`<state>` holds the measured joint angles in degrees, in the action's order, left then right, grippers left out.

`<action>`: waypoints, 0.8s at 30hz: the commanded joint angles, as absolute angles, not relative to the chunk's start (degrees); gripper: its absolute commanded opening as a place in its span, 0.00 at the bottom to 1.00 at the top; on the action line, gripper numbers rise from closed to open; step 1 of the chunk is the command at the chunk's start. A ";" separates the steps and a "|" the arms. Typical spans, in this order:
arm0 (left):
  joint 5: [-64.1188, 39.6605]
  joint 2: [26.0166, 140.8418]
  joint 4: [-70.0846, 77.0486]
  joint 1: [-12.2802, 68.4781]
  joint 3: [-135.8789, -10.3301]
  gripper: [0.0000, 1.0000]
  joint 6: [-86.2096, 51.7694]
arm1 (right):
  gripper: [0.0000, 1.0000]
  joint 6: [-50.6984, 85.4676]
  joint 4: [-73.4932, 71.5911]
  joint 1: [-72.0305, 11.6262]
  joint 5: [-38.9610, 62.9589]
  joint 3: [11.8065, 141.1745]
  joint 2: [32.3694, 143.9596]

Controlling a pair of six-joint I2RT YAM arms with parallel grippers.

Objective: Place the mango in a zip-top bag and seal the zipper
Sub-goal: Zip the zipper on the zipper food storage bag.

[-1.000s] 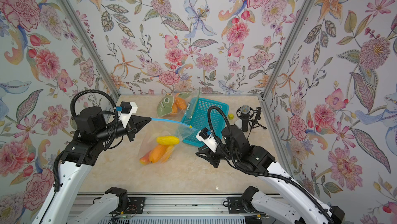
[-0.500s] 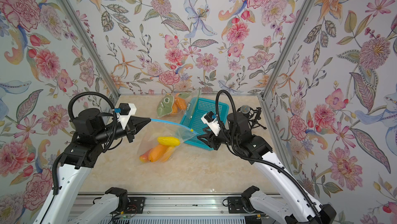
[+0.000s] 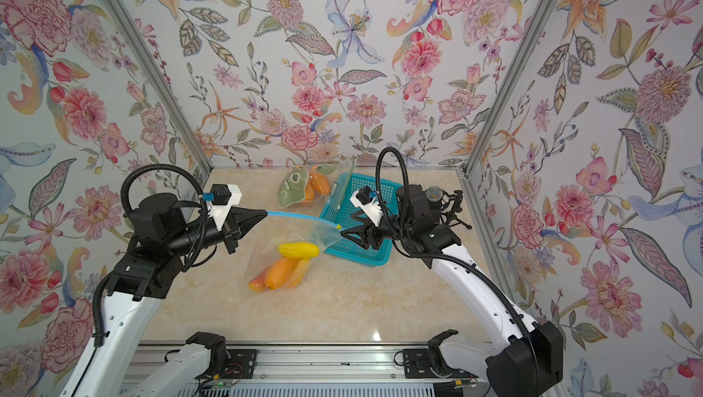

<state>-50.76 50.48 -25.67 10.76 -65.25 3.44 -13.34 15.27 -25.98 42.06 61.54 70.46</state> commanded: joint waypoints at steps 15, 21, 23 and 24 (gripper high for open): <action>-52.03 49.45 -23.51 10.23 -64.60 0.00 2.95 | 0.53 -14.85 11.50 -26.54 53.18 65.17 80.26; -51.71 49.23 -23.73 10.28 -64.51 0.00 2.91 | 0.54 -14.85 11.54 -26.37 52.57 65.06 80.86; -51.43 49.16 -23.70 10.27 -64.51 0.00 2.93 | 0.50 -14.85 11.62 -26.15 52.65 64.62 80.58; -51.27 49.19 -23.74 10.21 -64.43 0.00 3.02 | 0.47 -14.85 11.64 -26.02 52.65 64.30 80.30</action>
<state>-50.74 50.13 -25.65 10.76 -65.04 3.42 -13.82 12.10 -26.39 51.68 63.70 80.84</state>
